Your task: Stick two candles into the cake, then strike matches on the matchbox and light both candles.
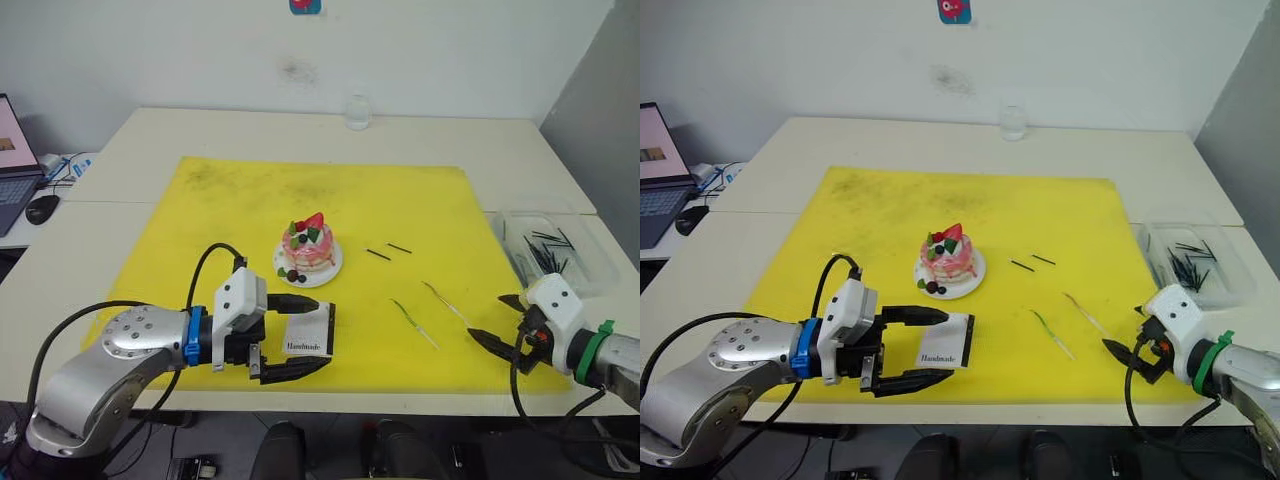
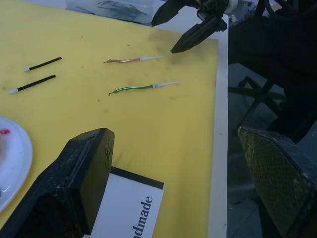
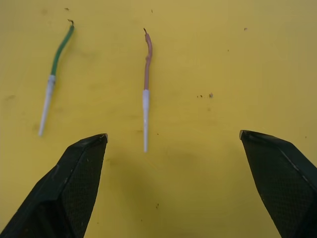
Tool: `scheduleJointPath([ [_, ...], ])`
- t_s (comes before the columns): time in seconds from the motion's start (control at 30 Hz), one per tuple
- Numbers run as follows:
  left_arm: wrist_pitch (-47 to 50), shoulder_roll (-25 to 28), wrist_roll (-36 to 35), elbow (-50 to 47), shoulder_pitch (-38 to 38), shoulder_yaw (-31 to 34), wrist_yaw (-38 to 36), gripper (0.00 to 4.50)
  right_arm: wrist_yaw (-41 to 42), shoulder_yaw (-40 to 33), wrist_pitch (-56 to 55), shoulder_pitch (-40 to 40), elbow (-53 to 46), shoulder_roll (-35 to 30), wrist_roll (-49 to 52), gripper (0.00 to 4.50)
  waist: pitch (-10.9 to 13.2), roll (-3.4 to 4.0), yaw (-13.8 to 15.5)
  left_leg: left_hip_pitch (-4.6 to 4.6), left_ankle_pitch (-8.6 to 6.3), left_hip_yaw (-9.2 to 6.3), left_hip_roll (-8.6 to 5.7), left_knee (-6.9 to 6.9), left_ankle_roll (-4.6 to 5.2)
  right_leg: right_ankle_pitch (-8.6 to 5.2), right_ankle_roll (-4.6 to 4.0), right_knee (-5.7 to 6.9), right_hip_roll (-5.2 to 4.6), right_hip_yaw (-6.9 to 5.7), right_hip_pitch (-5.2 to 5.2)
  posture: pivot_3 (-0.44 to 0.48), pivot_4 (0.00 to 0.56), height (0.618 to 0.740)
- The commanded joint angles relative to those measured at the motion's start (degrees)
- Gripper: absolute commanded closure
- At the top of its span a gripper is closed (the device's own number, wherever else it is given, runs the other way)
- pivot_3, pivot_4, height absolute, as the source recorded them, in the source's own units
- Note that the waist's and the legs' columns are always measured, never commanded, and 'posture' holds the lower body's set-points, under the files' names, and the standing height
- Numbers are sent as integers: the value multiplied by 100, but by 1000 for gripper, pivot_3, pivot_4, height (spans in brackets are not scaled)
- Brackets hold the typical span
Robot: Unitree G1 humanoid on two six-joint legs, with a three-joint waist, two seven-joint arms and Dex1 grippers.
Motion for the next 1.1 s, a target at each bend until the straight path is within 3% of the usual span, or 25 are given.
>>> scheduleJointPath([
  [0.03,-48,-23,-70,-163,-39,-14,77,39,-149,137,-111,-145,18,49,-207,0,0,0,-2,0,0,-2,1,0,0,0,0,0,1,-1,0,0,150,740],
  [0.33,33,-73,-294,-314,12,-24,152,39,-173,525,-278,-348,486,234,-481,0,0,0,0,-1,0,1,-1,2,0,0,0,0,1,3,0,0,150,740],
  [0.43,100,13,-429,-359,-49,-5,79,0,-150,601,-391,-291,600,244,-581,581,0,0,0,0,0,0,0,1,0,0,0,0,1,2,1,0,150,740],
  [0.8,248,10,-516,-302,-325,-65,150,0,-130,655,-290,-165,403,361,-437,4317,-1,-2,1,1,0,0,-1,12,0,8,14,0,-5,13,6,0,150,740],
  [1.1,345,29,-477,-110,-285,40,240,0,81,-2,253,-214,-41,331,199,4417,-1,-2,4,-1,0,2,-1,8,0,7,13,-2,-4,16,3,0,150,740],
])
